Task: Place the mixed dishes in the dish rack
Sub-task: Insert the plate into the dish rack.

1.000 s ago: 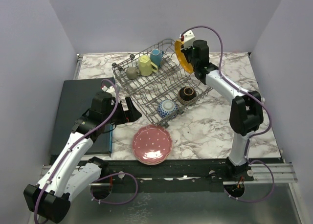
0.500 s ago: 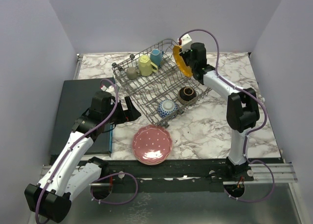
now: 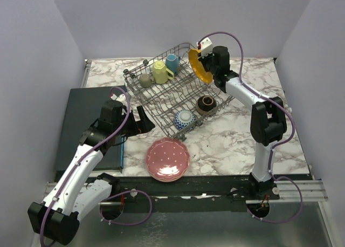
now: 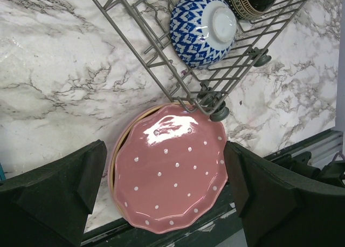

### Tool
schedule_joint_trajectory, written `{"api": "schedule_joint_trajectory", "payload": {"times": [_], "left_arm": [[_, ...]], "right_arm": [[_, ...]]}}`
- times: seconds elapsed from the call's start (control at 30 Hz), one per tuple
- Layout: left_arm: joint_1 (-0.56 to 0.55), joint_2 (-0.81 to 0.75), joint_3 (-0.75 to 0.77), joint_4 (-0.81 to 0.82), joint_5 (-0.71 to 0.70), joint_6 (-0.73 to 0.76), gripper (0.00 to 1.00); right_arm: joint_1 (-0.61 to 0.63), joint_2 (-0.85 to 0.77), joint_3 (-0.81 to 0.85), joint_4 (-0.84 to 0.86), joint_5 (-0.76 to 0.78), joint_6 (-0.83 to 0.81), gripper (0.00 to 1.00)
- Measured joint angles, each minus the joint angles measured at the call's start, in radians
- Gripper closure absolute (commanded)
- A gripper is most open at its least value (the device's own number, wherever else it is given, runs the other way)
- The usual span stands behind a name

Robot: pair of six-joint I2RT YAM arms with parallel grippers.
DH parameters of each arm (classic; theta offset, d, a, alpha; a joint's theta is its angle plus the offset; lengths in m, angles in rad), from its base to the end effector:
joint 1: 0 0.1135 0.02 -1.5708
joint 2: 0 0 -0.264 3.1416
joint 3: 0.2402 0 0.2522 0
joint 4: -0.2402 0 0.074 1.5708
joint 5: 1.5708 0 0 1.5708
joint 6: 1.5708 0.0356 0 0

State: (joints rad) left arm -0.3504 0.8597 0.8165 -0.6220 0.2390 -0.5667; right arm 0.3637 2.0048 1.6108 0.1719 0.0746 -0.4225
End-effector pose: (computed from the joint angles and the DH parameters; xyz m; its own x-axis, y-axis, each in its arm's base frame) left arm 0.1666 -0.0699 0.2959 -0.7621 -0.2768 -0.5854 0.1178 0.8297 -0.5457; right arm 0.4561 0.1708 0.2903 -0.0702 -0.4642 -0.8829 -0.3460 0.8415 -0.4149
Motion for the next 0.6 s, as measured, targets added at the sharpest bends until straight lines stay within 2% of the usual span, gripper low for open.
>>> {"api": "schedule_joint_trajectory", "payload": {"times": [0.6], "left_arm": [[0.011, 0.010, 0.000, 0.000, 0.000, 0.003, 0.02]], "right_arm": [[-0.016, 0.027, -0.010, 0.021, -0.040, 0.012, 1.00]]}}
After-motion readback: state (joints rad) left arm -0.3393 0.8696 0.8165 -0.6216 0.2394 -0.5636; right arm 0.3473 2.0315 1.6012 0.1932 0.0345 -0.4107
